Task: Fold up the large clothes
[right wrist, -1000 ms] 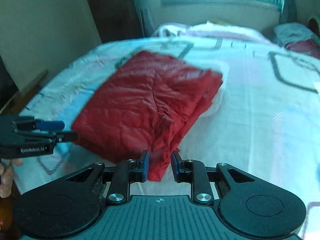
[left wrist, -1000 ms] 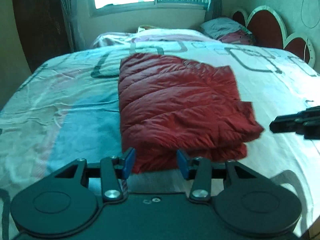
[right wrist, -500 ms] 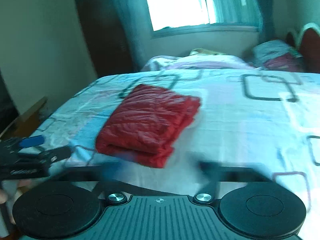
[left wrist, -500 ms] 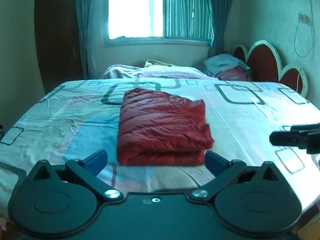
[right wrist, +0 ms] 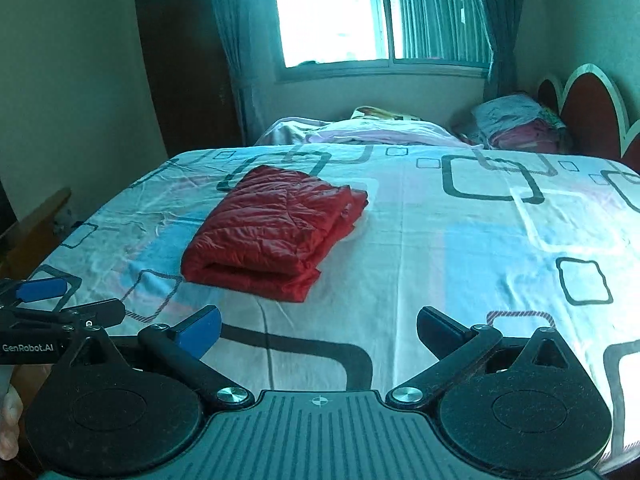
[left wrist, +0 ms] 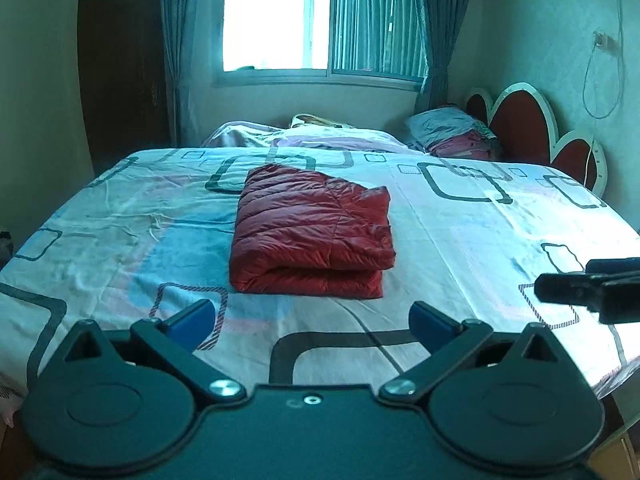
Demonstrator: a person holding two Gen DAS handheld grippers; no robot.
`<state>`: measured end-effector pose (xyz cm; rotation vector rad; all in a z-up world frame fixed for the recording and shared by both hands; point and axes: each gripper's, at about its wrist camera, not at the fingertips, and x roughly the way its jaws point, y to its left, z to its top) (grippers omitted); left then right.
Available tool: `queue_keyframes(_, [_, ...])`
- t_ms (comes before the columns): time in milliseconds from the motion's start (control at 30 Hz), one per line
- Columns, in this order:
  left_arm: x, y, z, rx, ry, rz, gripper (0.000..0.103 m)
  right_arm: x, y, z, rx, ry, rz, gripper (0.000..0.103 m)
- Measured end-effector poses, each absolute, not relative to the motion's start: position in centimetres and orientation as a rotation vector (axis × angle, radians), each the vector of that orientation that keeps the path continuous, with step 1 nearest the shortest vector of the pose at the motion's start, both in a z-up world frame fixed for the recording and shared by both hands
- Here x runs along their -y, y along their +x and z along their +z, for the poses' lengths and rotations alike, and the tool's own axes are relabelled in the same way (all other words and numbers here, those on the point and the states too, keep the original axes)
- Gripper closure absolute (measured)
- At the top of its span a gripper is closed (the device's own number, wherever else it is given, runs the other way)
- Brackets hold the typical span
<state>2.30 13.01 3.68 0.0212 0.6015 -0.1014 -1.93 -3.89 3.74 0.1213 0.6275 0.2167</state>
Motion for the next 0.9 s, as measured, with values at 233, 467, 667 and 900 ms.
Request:
queue_keyframes(233, [-12.85,1.88,3.83,-0.584,0.023,-0.11,0.0,3.58,-2.37,3.93,-0.625,0.1,0.209,0.0])
queue_keyframes(467, [-12.96,1.75,3.88,-0.575,0.023,-0.115,0.0,3.67,-2.5,4.12,-0.618,0.096,0.201,0.0])
queue_keyframes(667, [-13.01,1.73,4.21,-0.558,0.031,-0.121,0.0,3.64,-2.56,4.31,-0.611,0.095,0.198,0.0])
queue_keyframes(900, [-13.09,1.79,4.49,-0.549,0.027,-0.114,0.0,3.81,-2.61,4.4,-0.609,0.093,0.202,0.0])
